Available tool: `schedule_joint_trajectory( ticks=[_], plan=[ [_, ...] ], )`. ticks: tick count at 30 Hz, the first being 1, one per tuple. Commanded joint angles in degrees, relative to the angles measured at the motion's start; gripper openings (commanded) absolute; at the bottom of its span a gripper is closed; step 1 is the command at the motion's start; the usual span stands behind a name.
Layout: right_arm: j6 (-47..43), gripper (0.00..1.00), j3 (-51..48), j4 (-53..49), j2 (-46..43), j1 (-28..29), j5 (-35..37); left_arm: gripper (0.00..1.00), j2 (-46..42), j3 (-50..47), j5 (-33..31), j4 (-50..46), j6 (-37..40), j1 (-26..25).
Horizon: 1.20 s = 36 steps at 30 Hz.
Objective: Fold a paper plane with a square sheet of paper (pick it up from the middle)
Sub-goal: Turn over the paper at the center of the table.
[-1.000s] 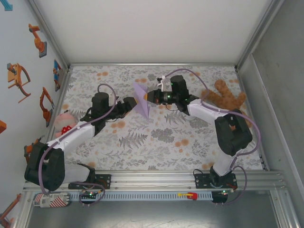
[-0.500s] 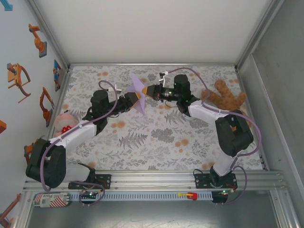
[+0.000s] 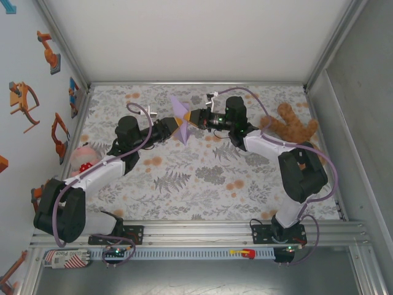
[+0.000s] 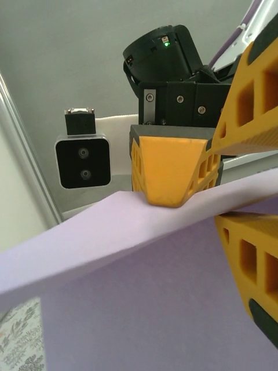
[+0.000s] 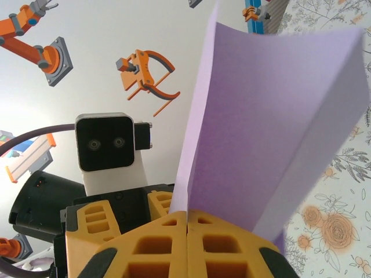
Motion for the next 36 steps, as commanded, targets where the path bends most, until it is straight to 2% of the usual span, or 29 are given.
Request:
schedule_joint_trajectory(
  ticks=[1,7,16,24,27,30,32,36],
  plan=[
    [0.54,0.00,-0.66,2.40,-2.42,-0.55,-1.34,0.29,0.55,0.22,1.29,2.25,-0.47,-0.18],
    [0.54,0.00,-0.77,2.53,-2.41,-0.55,-1.67,0.24,1.49,0.77,0.89,0.39,-0.61,-0.18],
    [0.57,0.01,-1.21,2.57,-2.89,-1.22,-1.62,0.10,1.79,1.24,-0.58,-2.29,0.33,-0.18],
    [-2.06,0.30,-6.09,0.19,-6.79,-4.97,0.67,0.09,-0.50,2.11,-4.17,-11.43,6.55,-0.06],
    [-7.93,0.36,-7.39,-7.51,-10.05,-6.66,3.12,0.09,-1.55,3.69,-6.51,-19.05,11.23,0.06],
    [-18.55,0.39,-6.15,-22.81,-13.98,-7.36,9.07,0.09,-2.48,6.25,-10.02,-28.49,16.58,-0.04],
    [-26.02,0.40,-4.65,-33.01,-16.80,-7.40,15.23,0.10,-3.02,9.38,-14.90,-37.95,21.30,-0.45],
    [-33.42,0.41,-3.39,-43.30,-20.75,-7.41,25.32,0.10,-2.02,17.23,-28.44,-56.57,29.24,-1.80]
  ],
)
